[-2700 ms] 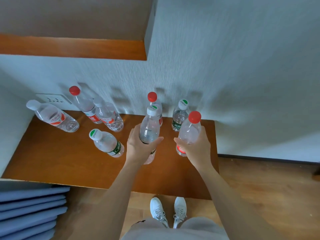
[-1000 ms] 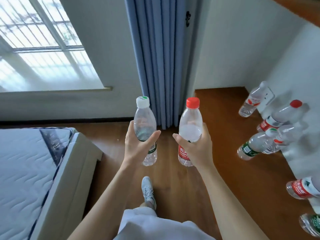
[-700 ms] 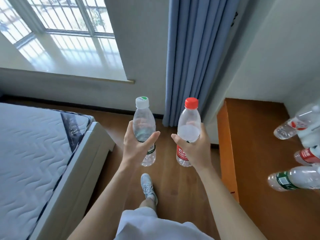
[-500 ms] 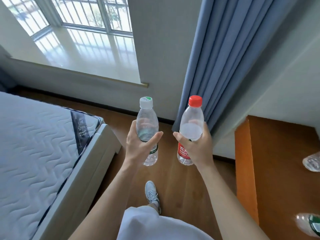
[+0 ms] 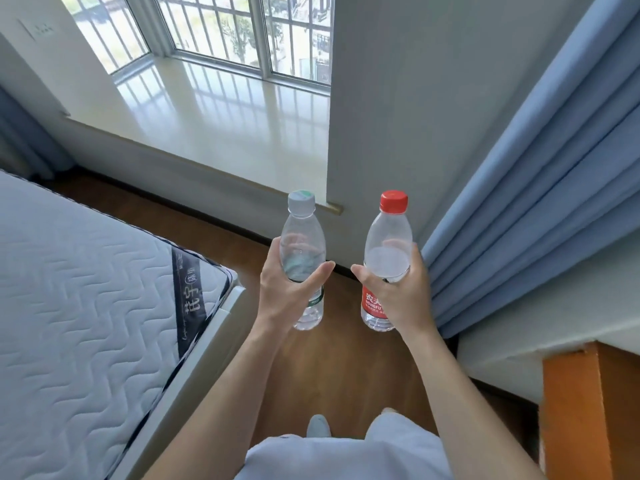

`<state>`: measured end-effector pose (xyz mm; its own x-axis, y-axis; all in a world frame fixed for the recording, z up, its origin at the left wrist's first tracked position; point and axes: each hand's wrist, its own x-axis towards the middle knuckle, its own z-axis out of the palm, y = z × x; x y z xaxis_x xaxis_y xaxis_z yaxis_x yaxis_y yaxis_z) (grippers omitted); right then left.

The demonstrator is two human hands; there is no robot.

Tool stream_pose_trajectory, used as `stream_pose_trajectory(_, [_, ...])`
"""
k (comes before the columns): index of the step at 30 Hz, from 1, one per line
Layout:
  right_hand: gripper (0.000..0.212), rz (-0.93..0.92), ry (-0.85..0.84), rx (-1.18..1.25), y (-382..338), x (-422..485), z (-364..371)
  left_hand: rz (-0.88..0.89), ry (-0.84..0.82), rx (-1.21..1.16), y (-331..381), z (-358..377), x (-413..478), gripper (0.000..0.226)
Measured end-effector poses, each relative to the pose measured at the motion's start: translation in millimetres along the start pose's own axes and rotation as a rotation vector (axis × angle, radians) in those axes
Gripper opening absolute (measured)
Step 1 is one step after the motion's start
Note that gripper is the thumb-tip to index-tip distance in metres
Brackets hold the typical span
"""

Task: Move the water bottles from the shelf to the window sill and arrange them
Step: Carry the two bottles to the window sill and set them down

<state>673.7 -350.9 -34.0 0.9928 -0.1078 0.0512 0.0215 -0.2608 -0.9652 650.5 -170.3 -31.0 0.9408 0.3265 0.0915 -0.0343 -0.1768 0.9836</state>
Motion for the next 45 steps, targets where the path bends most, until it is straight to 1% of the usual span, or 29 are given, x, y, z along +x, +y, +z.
stream_pose_trajectory(5, [0.058,-0.049,-0.082,-0.042,1,49,36,-0.015,0.069,0.031,-15,-11,46,0.047])
stream_pose_trajectory(10, [0.059,-0.111,-0.177,-0.06,2,114,74,-0.035,0.164,0.058,-27,-17,99,0.051])
stream_pose_trajectory(13, [0.06,-0.143,-0.246,-0.048,-3,165,99,-0.039,0.253,0.046,-30,-19,141,0.05])
stream_pose_trajectory(16, [0.065,-0.174,-0.309,-0.045,-11,221,124,-0.046,0.331,0.06,-30,-19,188,0.046])
stream_pose_trajectory(19, [0.069,-0.185,-0.373,-0.013,-24,275,146,-0.038,0.404,0.111,-23,-15,235,0.051])
stream_pose_trajectory(25, [0.062,-0.196,-0.501,0.057,-45,363,187,-0.041,0.582,0.147,-17,-11,312,0.045])
stream_pose_trajectory(28, [0.062,-0.198,-0.57,0.055,-46,386,207,-0.069,0.635,0.176,-20,-13,329,0.044])
stream_pose_trajectory(32, [0.064,-0.236,-0.64,0.018,-46,406,237,-0.081,0.716,0.218,-29,-23,348,0.049])
stream_pose_trajectory(36, [0.058,-0.255,-0.715,-0.002,-46,422,273,-0.123,0.758,0.224,-41,-39,368,0.051])
stream_pose_trajectory(41, [0.057,-0.265,-0.776,-0.014,-53,445,329,-0.143,0.823,0.205,-62,-73,408,0.047])
stream_pose_trajectory(45, [0.054,-0.26,-0.807,-0.033,-69,467,390,-0.14,0.842,0.209,-77,-117,446,0.048])
